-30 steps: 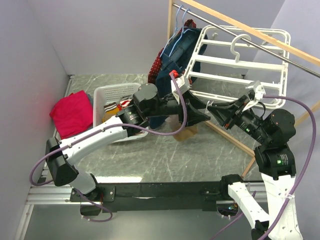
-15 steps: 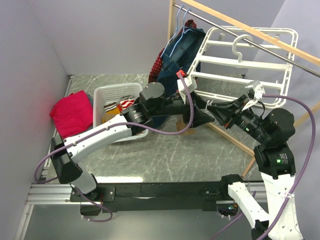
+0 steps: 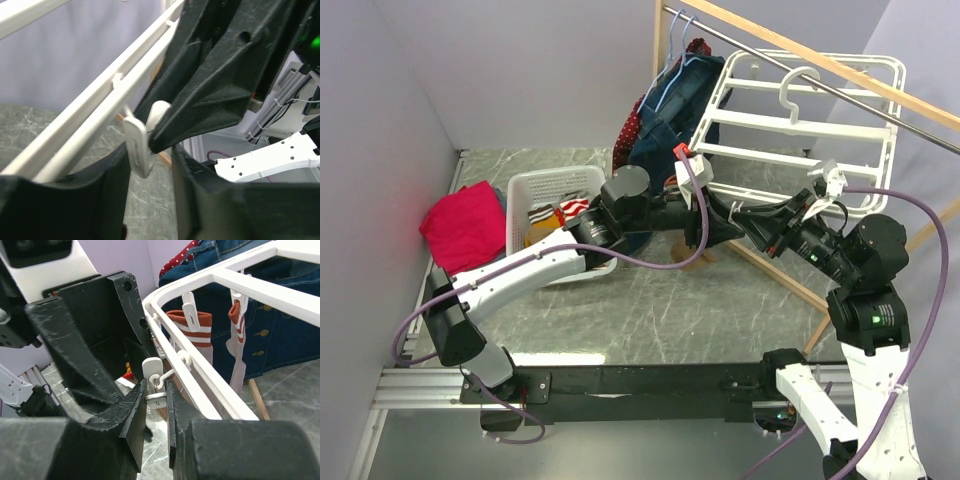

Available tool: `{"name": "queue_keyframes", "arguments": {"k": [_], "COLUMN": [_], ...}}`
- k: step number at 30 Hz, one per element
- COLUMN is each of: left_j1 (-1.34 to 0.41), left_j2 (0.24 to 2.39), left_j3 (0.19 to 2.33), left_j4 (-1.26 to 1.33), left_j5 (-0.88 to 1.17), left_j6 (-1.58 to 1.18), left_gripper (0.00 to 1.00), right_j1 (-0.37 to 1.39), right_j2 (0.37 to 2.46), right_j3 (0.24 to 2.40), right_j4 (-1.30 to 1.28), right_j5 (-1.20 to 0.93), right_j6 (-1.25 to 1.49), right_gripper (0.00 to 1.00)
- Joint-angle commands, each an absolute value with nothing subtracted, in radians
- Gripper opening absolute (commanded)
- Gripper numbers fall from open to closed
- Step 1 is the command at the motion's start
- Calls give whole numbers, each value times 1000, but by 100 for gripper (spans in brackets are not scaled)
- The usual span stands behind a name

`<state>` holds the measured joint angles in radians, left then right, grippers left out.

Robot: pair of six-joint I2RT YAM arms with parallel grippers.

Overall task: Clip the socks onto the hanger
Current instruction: Open the clamp at the hanger.

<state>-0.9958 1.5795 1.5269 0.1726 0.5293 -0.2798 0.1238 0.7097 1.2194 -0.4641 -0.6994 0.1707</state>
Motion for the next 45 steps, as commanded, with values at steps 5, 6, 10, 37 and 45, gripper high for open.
{"name": "queue_keyframes", "arguments": {"k": [5,6,10,37,45], "left_j1": [-982,-983,-983,-1201,-1213], "left_j2": [1537,1536,1540,1597,1601], "left_j3": [1508,1506,1506,1572,1577], "left_j4": [256,259,276,187,189], "left_j5": [532,529,508,-90,-107], "left_j6": [-302,-307,-316,-71,-40], "left_gripper": [30,28,24,19,20], "right_j1": [140,140,140,140,140], "right_j2": [677,667,637,597,623], "right_j3": [1250,1252,1250,1269,1238], "right_j4": [-506,-520,-541,-594,-560], "right_j5": [-753,-736,-651,-218,-244], "right_j6": [198,201,238,592,598], "right_gripper": [29,32,58,52,42]}}
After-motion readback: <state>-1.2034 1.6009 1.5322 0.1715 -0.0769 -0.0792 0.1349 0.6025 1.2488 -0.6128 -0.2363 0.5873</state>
